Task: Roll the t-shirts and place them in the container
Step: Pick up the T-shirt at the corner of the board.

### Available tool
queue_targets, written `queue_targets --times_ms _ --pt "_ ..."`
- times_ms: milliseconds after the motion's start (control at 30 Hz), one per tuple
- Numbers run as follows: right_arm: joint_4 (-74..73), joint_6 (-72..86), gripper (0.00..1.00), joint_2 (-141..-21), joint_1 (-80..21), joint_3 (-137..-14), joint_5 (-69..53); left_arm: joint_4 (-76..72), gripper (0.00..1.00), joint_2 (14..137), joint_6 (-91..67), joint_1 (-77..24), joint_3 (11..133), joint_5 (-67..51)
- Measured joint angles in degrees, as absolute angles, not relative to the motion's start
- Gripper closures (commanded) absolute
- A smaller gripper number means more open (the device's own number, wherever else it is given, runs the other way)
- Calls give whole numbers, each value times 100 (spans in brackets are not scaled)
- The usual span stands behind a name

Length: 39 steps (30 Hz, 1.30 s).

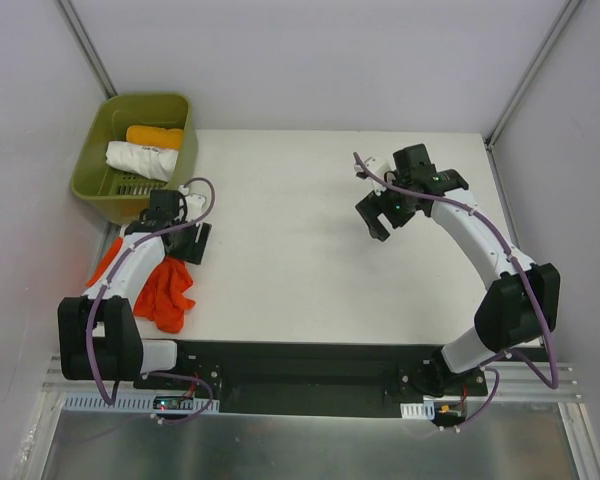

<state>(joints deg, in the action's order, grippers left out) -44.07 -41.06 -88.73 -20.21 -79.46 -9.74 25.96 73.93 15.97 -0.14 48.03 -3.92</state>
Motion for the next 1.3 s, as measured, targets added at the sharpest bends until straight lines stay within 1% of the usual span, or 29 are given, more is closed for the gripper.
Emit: queue_targets --times_ms 167,267,300,400,467,533,600,667,733,767,833,1000,1133,1167,1233,1300 --pt "-4451 -4145 4 -8796 -2027 -7789 -980 2571 36 7376 1730 58 4801 -67" --pt "-4469 -4163 4 -8766 -2029 -7732 -993 2576 38 7063 1750 84 4801 117" --pt "-4469 -4165 4 -8755 -2029 -7710 -998 2576 42 6893 1752 86 4801 191" --pt "-4488 -4165 4 -8748 -2029 -7699 -1035 2593 43 6589 1747 126 4880 451" --pt "-4488 -4165 4 -8748 -2043 -7699 -1081 2580 45 6654 1743 237 5017 572" --pt "-4488 -4163 4 -8748 -2051 -7701 -1116 2561 51 6884 1737 360 5151 692" --pt "-4488 -4163 4 -8748 -2064 -7701 -1142 2554 54 7258 1719 462 5280 770" --pt "-4486 -4165 4 -8748 -2088 -7701 -1144 2547 64 7607 1715 486 5354 810" --pt "-4486 -4182 4 -8748 -2121 -7701 -1144 2550 79 7907 1695 489 5393 808" --pt "-4488 -4198 4 -8748 -2137 -7701 -1140 2556 91 7999 1688 489 5395 805" --pt "-4486 -4241 4 -8748 -2165 -7701 -1131 2593 100 8082 1675 489 5398 792" --pt "-4484 -4383 4 -8748 -2202 -7701 -969 2882 100 7935 1559 489 5684 445" --pt "-4401 -4377 4 -8748 -2126 -7714 -707 3485 100 7459 1411 445 6375 -814" --pt "-4399 -4348 4 -8755 -2069 -7741 -703 3627 100 7299 1334 397 6663 -1291" --pt "-4394 -4241 4 -8792 -1813 -7885 -803 3754 100 7041 1208 143 7148 -1935" --pt "-4377 -4104 4 -8825 -1553 -8051 -926 3964 100 6956 1135 -242 7719 -2296"
